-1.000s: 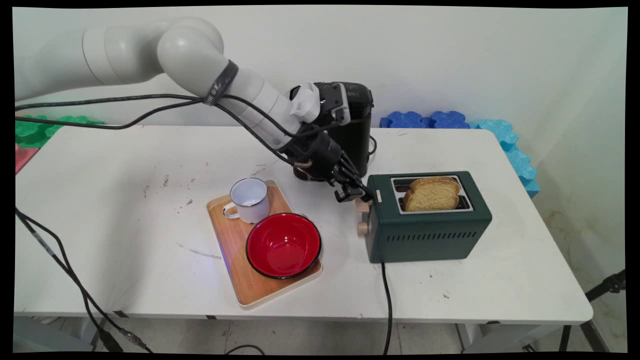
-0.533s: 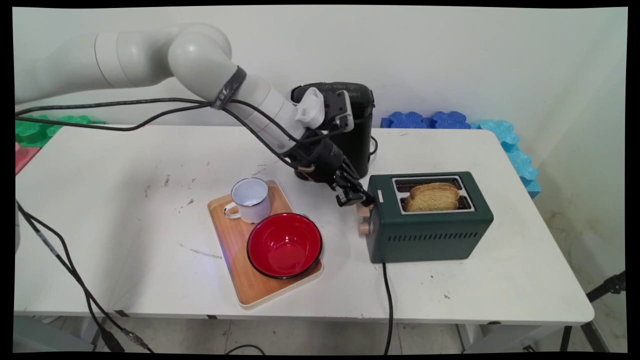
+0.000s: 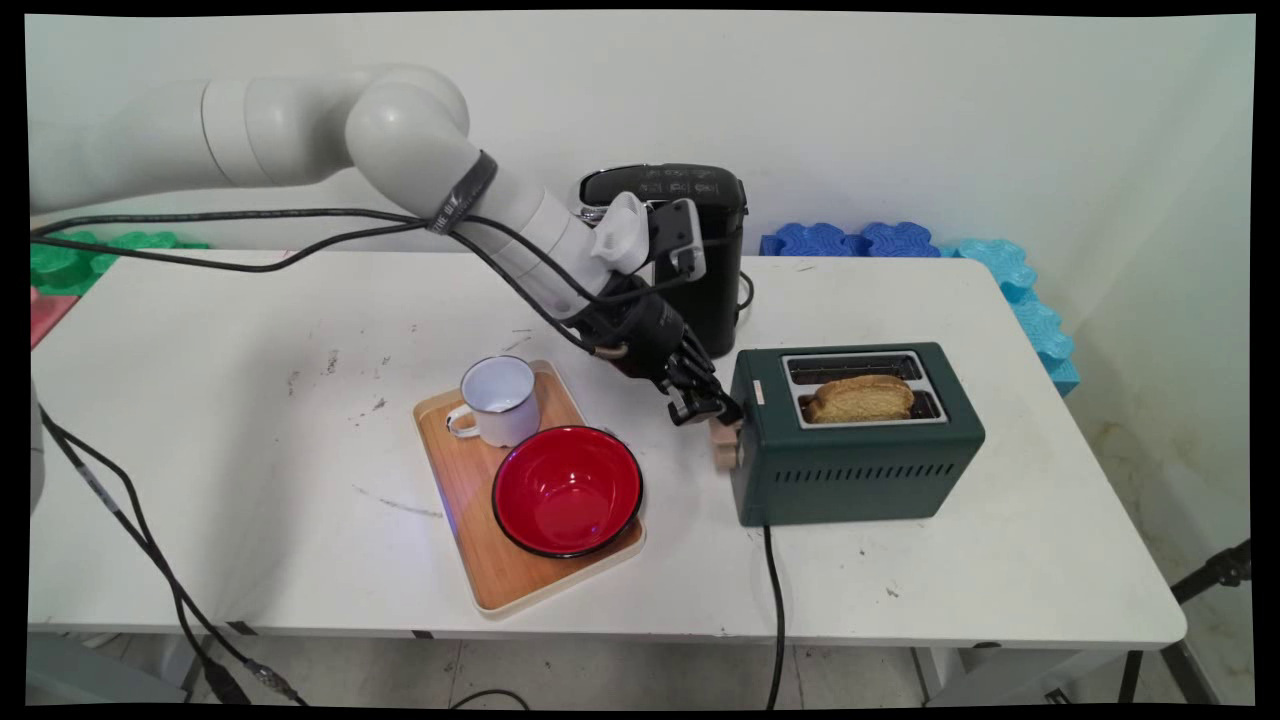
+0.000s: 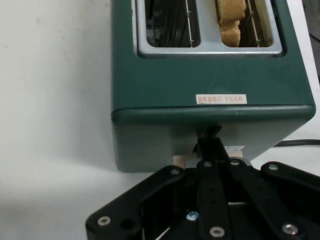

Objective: Press the toaster switch

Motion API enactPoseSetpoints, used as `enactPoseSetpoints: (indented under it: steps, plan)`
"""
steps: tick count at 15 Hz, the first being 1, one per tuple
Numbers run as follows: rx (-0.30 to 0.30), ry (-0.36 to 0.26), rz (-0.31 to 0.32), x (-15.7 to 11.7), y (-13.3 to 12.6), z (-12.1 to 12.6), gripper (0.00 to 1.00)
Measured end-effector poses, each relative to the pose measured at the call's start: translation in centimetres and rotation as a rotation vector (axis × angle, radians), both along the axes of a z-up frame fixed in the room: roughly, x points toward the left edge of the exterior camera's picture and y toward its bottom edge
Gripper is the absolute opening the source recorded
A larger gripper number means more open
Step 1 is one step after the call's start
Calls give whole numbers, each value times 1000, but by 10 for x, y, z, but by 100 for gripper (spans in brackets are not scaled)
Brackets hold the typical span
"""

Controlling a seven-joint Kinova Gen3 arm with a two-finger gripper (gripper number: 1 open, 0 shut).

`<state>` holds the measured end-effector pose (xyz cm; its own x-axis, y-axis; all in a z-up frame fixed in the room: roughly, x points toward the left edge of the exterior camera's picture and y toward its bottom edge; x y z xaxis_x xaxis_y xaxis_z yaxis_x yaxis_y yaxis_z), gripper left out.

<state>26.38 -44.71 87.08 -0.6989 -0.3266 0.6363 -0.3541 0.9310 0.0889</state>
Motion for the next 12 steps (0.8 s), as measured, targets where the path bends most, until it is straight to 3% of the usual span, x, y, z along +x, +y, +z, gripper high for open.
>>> enactPoseSetpoints:
  steps: [12]
  plan:
    - [-4, 5, 15, 2, 1, -16, 0]
